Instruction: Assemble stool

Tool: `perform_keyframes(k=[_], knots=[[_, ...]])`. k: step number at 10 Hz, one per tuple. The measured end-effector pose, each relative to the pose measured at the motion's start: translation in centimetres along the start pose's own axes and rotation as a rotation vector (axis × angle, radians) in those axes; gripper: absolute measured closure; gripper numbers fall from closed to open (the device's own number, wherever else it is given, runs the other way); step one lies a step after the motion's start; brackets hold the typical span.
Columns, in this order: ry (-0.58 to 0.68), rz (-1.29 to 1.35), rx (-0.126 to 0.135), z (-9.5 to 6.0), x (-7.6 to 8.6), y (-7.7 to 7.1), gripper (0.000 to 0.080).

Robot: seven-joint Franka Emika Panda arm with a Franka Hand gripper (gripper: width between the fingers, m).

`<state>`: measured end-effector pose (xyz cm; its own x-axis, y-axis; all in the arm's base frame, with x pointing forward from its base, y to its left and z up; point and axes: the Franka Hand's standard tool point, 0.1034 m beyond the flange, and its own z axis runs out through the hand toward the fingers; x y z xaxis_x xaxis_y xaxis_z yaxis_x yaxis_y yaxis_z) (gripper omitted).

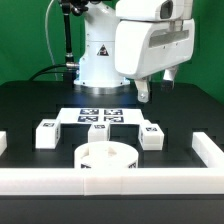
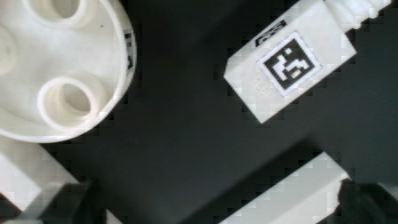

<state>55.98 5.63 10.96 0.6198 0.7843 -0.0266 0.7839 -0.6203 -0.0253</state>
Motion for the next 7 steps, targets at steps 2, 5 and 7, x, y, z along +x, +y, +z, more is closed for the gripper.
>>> perform_keyframes(k=[2,5,7], knots=[[0.0,0.0,0.0,0.0,0.0,0.0,0.015],[0.0,0.0,0.0,0.0,0.0,0.0,0.015],[0.031,-0.051,-0.027,1.9,-0.9,0.8,0.015]])
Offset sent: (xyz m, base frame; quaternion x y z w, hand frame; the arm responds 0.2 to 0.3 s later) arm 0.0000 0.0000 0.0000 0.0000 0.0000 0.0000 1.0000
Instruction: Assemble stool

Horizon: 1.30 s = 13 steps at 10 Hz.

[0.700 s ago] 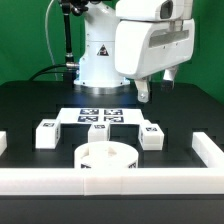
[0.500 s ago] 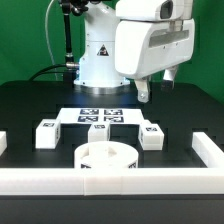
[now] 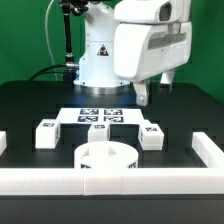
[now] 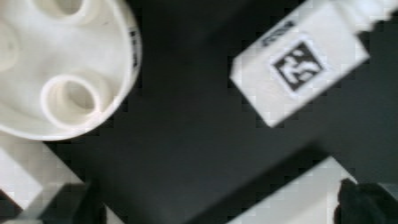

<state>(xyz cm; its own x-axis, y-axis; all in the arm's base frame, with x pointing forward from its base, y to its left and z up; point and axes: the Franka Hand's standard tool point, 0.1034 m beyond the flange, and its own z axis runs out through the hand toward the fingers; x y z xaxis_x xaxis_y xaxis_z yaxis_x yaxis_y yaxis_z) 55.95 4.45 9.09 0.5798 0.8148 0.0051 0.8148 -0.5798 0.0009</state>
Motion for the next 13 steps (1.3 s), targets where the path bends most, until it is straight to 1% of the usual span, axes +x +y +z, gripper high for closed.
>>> perform_keyframes(k=[1,2,3,4,6,7,9,13], knots=[[0.008,-0.017,-0.005,1.2,-0.7,0.4,0.015],[0.024,-0.031,-0.018,2.3,-1.0,1.1,0.015],[0.031,-0.037,-0.021,3.2,-1.3,1.4,0.015],[0.035,-0.055,-0.022,4.1,-1.6,2.0,0.015],[0.035,-0.071,-0.017,5.3,-2.0,3.3,0.015],[0.034,-0.068,-0.017,5.6,-2.2,3.8,0.015],[0.033,-0.066,-0.014,6.2,-2.3,3.8,0.015],[0.035,-0.054,-0.018,6.1,-2.3,4.0,0.015]])
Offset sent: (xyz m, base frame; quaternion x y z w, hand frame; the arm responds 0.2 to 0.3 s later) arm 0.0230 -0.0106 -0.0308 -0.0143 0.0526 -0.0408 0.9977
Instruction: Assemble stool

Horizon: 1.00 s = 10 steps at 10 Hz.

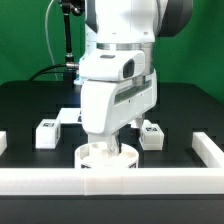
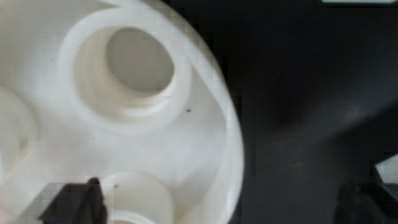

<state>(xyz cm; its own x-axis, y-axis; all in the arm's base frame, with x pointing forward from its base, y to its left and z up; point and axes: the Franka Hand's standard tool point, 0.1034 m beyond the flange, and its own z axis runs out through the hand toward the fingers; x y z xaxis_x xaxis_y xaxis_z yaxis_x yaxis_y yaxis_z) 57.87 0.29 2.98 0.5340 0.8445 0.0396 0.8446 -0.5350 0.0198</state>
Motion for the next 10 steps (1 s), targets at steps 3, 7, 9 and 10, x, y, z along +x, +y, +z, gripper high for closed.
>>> perform_keyframes(k=[3,7,9,10], knots=[[0.006,0.013,-0.013,-0.9,0.3,0.3,0.015],[-0.001,0.023,-0.004,-0.3,-0.5,0.4,0.015],[-0.005,0.032,0.001,0.0,-1.2,0.4,0.015],[-0.008,0.033,0.008,0.5,-1.3,0.3,0.015]])
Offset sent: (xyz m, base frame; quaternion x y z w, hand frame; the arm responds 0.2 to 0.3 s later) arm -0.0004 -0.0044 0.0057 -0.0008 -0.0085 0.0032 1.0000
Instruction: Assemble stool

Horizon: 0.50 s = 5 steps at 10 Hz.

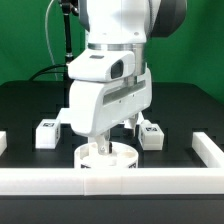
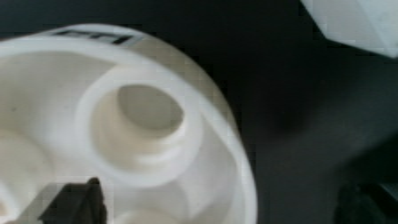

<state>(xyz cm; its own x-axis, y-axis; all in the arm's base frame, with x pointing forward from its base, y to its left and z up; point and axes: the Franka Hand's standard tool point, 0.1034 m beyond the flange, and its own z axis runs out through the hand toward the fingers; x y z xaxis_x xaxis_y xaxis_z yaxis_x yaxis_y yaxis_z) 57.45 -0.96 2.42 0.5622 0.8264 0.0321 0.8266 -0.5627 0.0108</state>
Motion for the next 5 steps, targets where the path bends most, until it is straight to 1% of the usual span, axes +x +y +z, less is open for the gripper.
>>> perform_keyframes(k=[1,5], knots=[[-0.001,0.0,0.003,0.25,0.02,-0.07,0.015],[-0.002,-0.005,0.006,0.38,0.07,-0.21,0.015]])
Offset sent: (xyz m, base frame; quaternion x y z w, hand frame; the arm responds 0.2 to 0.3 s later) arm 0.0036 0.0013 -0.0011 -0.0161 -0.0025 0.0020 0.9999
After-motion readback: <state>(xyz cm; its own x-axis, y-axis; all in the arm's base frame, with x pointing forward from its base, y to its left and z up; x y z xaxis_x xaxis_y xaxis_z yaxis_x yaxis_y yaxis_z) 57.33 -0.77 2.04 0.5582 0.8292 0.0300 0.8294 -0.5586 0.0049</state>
